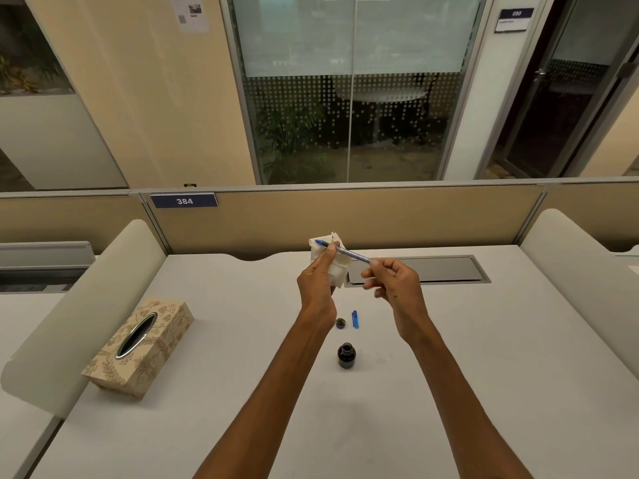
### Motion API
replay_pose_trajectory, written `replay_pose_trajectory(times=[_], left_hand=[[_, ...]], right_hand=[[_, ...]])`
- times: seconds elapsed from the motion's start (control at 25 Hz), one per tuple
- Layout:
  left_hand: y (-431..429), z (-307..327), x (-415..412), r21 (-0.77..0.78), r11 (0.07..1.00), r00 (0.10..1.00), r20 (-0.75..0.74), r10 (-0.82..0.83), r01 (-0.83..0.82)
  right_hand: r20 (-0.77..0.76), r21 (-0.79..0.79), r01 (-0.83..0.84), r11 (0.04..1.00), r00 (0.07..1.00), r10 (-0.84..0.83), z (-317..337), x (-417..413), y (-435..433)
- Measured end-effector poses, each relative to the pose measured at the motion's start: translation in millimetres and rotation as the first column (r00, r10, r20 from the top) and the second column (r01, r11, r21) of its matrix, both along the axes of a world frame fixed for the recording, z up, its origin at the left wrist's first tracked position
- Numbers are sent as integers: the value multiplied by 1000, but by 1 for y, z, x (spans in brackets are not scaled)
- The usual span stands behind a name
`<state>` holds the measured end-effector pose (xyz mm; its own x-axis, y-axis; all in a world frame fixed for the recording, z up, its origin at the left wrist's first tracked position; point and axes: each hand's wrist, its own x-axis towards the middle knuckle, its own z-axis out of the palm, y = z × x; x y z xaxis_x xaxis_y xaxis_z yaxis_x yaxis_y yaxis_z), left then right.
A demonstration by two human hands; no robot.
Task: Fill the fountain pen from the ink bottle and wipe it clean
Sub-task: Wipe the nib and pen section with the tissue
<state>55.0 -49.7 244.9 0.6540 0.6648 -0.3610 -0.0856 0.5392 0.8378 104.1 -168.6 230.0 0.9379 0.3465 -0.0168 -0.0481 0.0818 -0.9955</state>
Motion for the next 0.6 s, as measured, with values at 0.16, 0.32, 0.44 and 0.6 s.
replay_pose_trajectory(times=[0.16, 0.32, 0.44, 0.6], left_hand=[[-7, 0, -2, 9, 1000, 1000, 0, -19, 19], [-5, 2, -4, 2, 1000, 1000, -7, 1, -1], [-7, 2, -5, 6, 1000, 1000, -7, -17, 17], [-10, 3, -6, 28, 999, 1000, -10, -21, 21]], right_hand=[[-62, -185, 64, 981, 995, -77, 1, -1, 3], [31, -97, -19, 995, 999, 22, -1, -2, -6], [31, -154, 25, 988, 999, -20, -2, -5, -1], [37, -194, 25, 981, 999, -18, -3, -6, -2]])
